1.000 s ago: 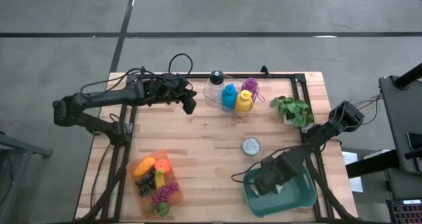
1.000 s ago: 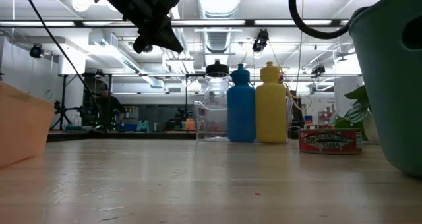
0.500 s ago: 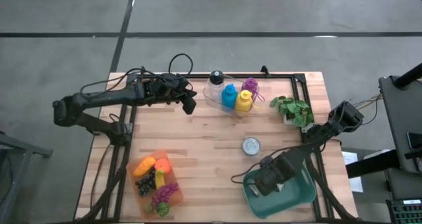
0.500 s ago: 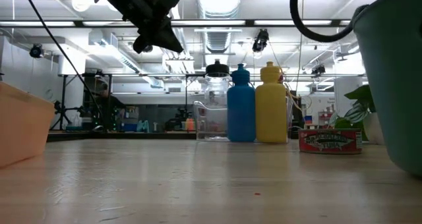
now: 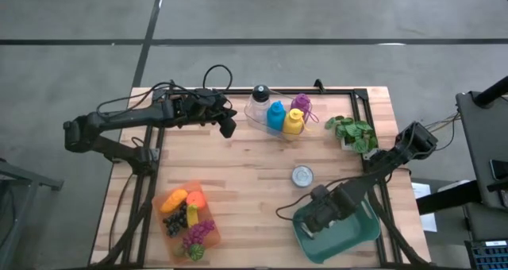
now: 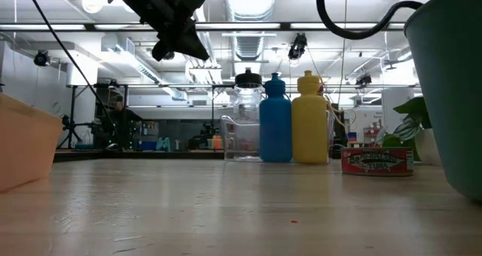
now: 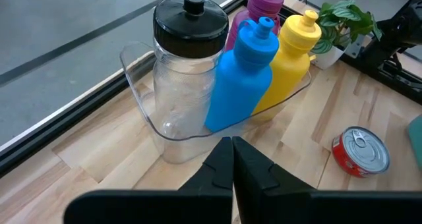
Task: Pick & Place Food Item
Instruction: Put the green tuna can into the green bin
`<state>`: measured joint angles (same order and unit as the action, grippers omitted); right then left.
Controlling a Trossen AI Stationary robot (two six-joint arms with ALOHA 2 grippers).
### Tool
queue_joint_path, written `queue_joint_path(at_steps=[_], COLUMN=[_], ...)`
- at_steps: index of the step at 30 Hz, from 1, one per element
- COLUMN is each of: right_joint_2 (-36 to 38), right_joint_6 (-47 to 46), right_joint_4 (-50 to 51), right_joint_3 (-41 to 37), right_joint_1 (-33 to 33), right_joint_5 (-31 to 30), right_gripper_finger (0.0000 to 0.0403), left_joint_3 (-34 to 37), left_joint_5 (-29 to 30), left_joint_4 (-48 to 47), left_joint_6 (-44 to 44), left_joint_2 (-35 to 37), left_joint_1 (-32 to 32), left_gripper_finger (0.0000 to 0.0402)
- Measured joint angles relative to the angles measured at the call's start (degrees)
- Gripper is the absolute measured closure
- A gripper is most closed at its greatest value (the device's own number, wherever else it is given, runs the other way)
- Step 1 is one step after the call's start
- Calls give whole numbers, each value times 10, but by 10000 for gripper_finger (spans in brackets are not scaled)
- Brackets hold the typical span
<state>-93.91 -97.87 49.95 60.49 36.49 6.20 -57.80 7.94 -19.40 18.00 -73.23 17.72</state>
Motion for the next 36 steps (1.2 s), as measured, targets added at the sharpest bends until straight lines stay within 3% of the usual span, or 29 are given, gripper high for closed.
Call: queue_joint_path(at_steps=[7, 22, 36], right_joint_2=[0, 0, 2], right_joint_6=[-70, -28, -81], right_joint_4=[5, -28, -34], right_joint_3=[-1, -2, -4], right_joint_1=[0, 0, 0], right_joint_5=[-12, -36, -39], right_gripper_finger=[273, 269, 121], left_joint_3=[0, 0, 0], left_joint_5=[0, 0, 0], left_joint_4=[-2, -2, -2], left_joint_6=[0, 0, 0], left_joint_2=[0, 0, 0], left_joint_1=[0, 0, 0], left_gripper_finger=[400, 400, 400])
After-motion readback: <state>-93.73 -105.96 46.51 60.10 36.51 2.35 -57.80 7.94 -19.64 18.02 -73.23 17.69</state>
